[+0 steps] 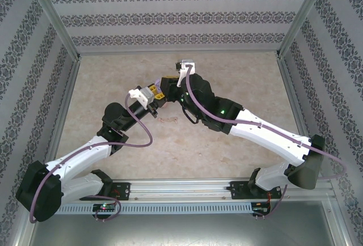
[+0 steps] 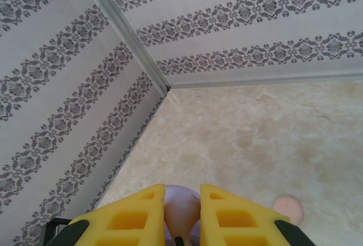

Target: Insert the wireless bluetooth earbuds into the charging case

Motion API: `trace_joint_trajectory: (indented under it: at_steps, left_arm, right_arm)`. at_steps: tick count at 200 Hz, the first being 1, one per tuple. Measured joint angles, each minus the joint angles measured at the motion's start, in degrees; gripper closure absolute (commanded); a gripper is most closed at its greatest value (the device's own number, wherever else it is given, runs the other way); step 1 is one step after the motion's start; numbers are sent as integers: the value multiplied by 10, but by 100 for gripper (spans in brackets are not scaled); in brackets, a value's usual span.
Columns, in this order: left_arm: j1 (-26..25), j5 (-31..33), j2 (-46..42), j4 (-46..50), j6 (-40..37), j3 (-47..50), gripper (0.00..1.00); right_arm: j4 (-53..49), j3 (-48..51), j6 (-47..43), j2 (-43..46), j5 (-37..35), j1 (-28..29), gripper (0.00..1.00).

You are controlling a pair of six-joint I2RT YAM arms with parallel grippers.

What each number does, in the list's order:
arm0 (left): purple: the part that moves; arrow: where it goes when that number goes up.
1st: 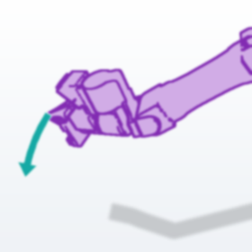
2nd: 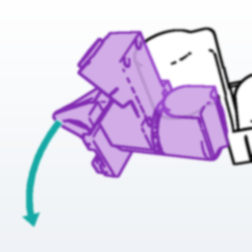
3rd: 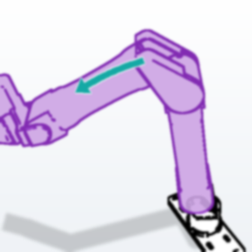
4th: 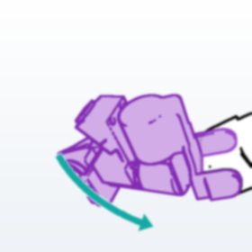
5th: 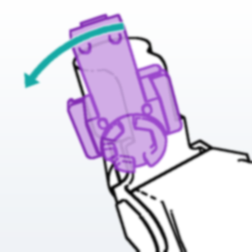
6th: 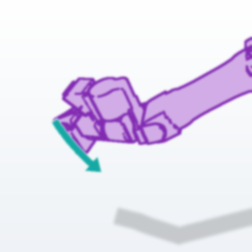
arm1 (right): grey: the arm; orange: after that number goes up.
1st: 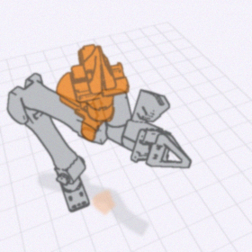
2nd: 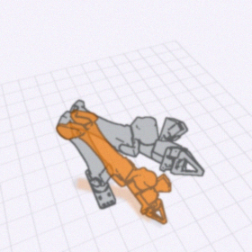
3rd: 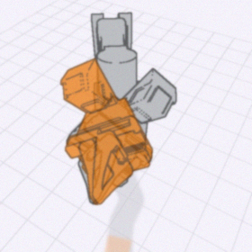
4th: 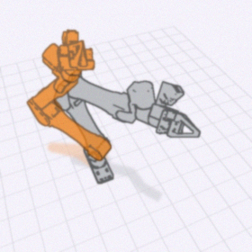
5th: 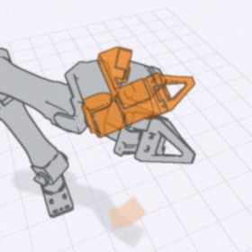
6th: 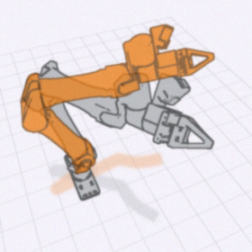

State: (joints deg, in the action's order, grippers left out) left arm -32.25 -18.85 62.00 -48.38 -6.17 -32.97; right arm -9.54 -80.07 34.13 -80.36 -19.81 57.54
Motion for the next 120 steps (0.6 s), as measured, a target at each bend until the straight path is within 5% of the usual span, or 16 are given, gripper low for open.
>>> trace_joint_trajectory:
  at_steps: [120]
  left_arm:
    - [1,6,-10,0,-33,0,100]
  right_arm:
    - [19,4,-50,5,25,0,82]
